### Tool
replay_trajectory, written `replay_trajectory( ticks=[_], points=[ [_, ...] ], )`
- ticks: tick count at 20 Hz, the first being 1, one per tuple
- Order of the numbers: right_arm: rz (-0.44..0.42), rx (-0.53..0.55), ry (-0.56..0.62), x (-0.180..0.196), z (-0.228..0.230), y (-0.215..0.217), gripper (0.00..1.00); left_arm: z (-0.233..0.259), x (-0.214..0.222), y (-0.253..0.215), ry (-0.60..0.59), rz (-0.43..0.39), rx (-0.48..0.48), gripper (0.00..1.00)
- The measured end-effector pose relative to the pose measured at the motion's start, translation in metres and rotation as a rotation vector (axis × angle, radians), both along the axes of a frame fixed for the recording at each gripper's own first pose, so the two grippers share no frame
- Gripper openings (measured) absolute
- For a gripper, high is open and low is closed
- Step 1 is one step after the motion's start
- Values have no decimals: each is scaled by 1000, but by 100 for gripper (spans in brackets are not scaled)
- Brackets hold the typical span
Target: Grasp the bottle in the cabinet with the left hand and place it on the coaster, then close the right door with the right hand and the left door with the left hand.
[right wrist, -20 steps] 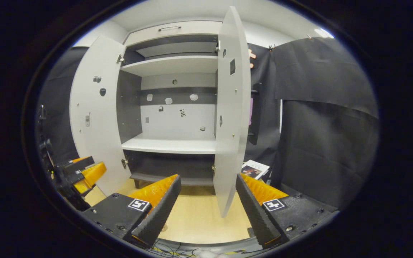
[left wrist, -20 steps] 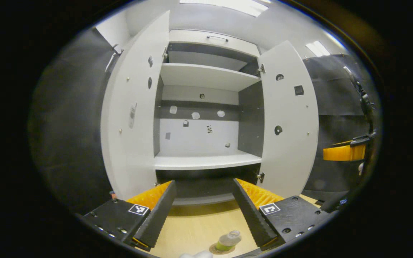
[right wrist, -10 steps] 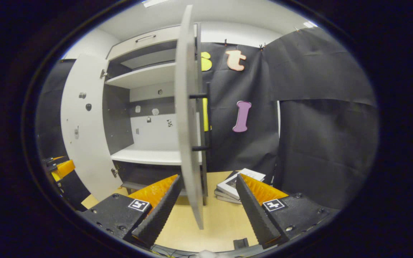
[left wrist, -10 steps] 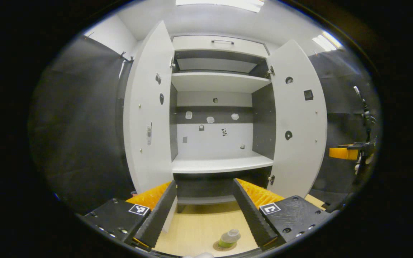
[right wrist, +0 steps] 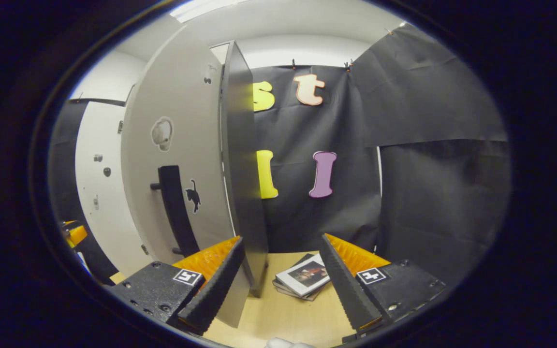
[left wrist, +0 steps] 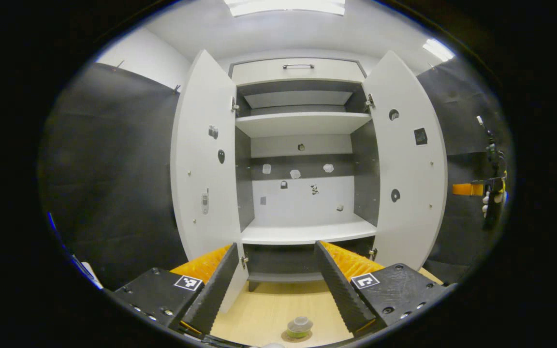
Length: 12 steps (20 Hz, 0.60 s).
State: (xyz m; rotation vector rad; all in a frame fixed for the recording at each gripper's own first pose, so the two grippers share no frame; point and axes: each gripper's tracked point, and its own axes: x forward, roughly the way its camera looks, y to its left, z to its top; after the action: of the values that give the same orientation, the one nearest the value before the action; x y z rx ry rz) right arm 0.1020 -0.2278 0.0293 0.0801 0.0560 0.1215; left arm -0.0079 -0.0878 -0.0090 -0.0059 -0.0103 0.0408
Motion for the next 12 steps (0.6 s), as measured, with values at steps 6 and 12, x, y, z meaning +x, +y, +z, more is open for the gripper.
replay_trajectory(
  ticks=[6, 12],
  points=[
    [148, -29, -20, 24, 13, 40, 100, -6, -20, -2, 31, 69, -1, 96],
    [157, -81, -49, 21, 19, 58, 95, -17, -24, 3, 48, 78, -23, 99]
  ],
)
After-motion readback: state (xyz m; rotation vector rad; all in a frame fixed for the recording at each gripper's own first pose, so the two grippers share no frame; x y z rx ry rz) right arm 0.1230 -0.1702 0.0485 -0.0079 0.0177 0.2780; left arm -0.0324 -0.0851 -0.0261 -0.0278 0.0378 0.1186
